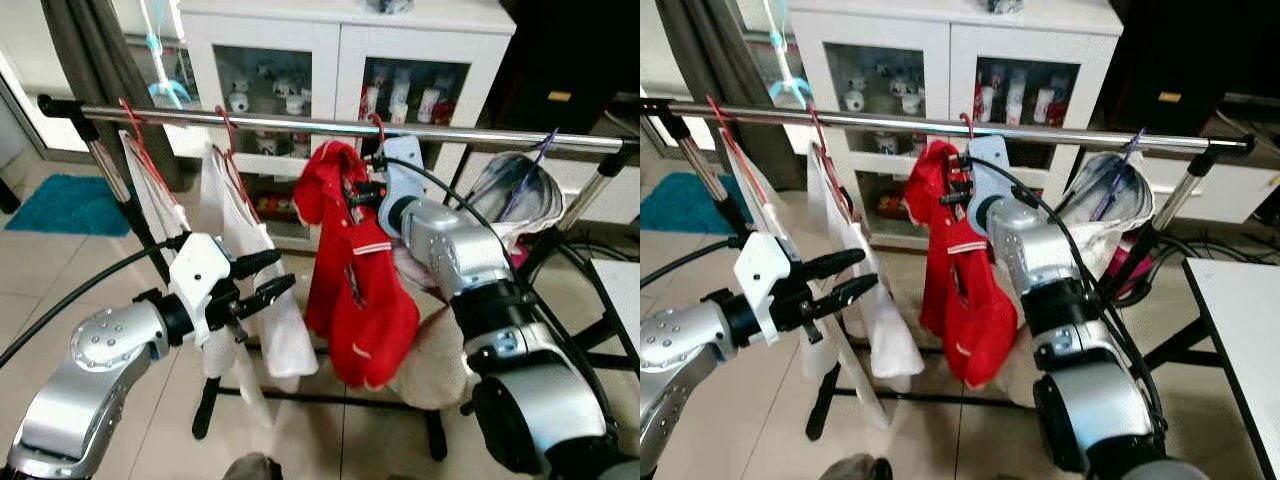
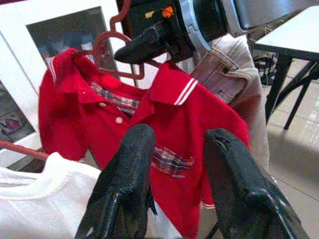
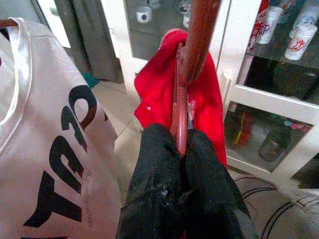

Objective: Hang hanger

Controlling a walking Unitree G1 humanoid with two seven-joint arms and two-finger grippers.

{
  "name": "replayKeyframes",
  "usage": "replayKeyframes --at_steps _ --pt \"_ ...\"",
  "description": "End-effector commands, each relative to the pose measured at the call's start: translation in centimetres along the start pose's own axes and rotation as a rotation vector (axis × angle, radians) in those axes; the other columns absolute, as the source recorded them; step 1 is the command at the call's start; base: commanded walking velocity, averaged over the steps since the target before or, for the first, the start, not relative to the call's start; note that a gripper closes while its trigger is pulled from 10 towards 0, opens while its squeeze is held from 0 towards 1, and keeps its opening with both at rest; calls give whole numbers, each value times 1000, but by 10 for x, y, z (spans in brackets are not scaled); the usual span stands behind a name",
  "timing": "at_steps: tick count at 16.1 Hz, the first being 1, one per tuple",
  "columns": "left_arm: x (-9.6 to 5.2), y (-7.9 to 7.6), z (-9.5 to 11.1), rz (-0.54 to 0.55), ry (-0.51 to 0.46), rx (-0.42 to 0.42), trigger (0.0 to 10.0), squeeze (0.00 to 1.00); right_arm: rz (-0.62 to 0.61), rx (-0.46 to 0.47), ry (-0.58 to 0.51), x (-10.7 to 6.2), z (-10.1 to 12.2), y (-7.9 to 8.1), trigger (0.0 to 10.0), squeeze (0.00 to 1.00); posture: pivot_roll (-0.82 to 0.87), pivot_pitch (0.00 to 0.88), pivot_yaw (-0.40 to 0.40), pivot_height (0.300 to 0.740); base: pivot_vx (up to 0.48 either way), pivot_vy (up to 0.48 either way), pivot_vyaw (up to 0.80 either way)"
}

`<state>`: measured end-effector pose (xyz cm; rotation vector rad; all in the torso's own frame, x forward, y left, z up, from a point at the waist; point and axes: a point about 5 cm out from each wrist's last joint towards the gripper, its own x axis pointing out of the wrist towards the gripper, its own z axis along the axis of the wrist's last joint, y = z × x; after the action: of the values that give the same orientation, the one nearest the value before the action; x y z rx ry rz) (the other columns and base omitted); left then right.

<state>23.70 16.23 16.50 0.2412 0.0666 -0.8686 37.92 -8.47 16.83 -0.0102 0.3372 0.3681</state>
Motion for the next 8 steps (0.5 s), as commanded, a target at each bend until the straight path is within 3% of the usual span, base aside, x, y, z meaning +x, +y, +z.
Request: replayKeyframes --at_steps 1,2,3,4,7,8 --pt "-1 -2 2 -10 0 7 10000 0 -4 12 13 2 -3 -3 10000 0 95 65 -2 740 0 0 0" --pt "-1 -1 2 -8 1 8 10000 0 1 18 -5 2 -1 -3 10000 0 95 65 -2 740 0 0 0" --pt "0 -1 2 -1 2 10 10000 0 9 22 -36 1 3 -4 10000 784 94 64 0 740 0 0 0" --pt "0 0 2 9 1 10 10000 0 13 28 -71 0 6 -5 10000 1000 96 65 -1 740 0 0 0" --pt "3 7 3 108 -47 -32 10000 0 19 54 -180 -14 13 -9 10000 1000 97 65 -2 740 0 0 0" --pt "3 13 6 185 -100 -80 10000 0 35 75 -251 -27 17 -12 10000 1000 91 65 4 740 0 0 0"
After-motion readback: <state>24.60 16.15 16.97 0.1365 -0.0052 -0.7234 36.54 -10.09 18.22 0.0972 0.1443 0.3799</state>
